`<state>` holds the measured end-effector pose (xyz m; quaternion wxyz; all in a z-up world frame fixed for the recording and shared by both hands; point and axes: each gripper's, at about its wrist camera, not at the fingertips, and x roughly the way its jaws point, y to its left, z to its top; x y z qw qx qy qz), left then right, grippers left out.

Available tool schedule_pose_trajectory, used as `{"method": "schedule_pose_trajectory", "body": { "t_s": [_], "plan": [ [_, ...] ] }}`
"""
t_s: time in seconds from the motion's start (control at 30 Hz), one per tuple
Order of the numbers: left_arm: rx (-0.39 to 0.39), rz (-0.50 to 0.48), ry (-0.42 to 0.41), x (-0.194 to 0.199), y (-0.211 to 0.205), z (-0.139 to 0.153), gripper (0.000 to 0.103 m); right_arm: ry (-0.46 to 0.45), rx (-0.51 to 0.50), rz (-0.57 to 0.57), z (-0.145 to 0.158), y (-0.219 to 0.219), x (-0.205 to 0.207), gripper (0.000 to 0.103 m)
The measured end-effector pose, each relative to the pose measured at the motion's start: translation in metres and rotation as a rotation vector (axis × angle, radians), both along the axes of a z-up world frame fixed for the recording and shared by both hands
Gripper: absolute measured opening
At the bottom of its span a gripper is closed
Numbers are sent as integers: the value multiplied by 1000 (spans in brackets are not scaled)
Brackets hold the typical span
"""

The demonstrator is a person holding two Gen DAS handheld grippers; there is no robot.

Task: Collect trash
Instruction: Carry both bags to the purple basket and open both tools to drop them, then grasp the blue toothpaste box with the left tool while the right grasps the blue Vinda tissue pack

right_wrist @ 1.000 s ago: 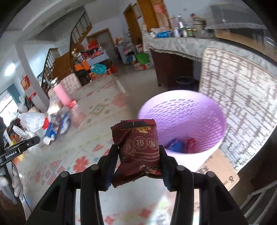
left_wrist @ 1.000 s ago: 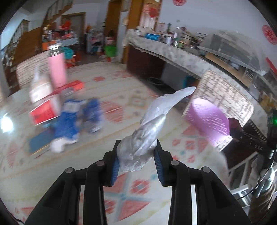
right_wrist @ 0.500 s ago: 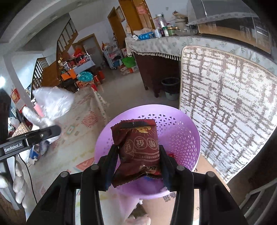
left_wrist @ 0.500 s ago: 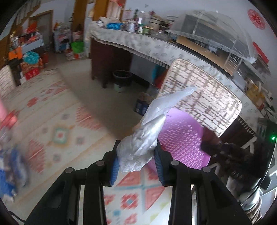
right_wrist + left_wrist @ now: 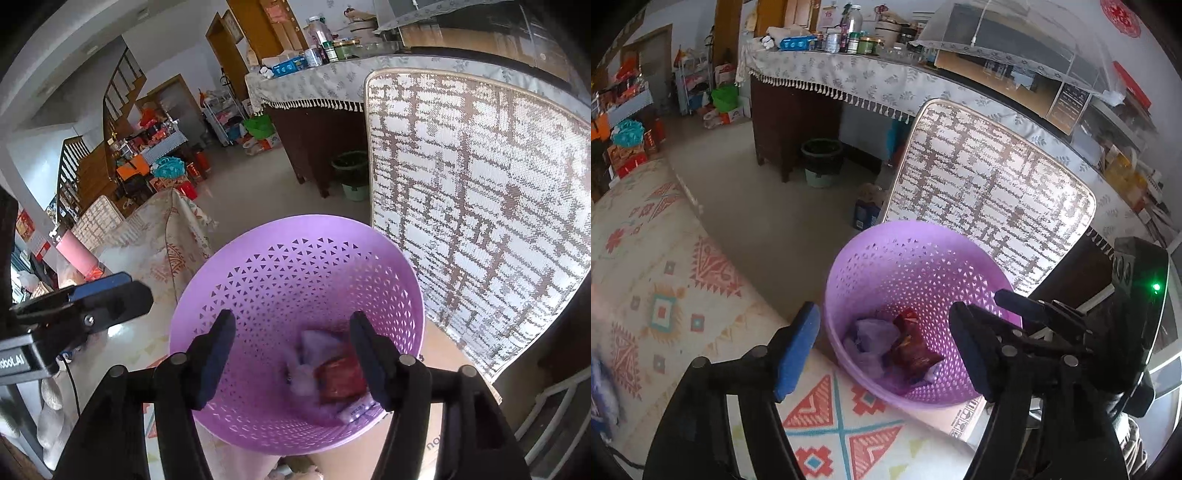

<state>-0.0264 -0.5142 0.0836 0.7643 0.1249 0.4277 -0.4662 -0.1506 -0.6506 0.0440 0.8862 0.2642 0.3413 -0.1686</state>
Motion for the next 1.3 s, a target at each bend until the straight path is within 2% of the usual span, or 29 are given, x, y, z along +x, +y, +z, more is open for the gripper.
{"method": "schedule_pose_trajectory", "body": {
  "t_s": [0.07,0.2,0.37,0.6,0.8,0.87,0.97,1.13,1.3],
  "plan": [
    [-13,16,1,-4,14,3,71,-6,0,6,3,5,-1,68],
    [-7,57,-78,-23,46,14,71,-12,-10,31,9,22,-2,68],
    [15,111,-137,-36,89,20,71,-31,-3,74,15,53,1,71],
    [120,261,-258,-34,176,18,71,-24,15,180,10,116,18,71],
    [169,454,-279,3,263,8,72,-28,53,289,3,175,40,74],
    [193,509,-292,16,285,6,79,-24,68,316,-2,192,49,74],
    [222,580,-286,46,317,2,82,-21,88,356,-9,214,64,74],
    [258,622,-261,89,334,-9,82,-7,123,392,-26,235,83,74],
    [261,587,-219,129,328,-26,83,-13,131,400,-30,237,86,76]
  ]
}}
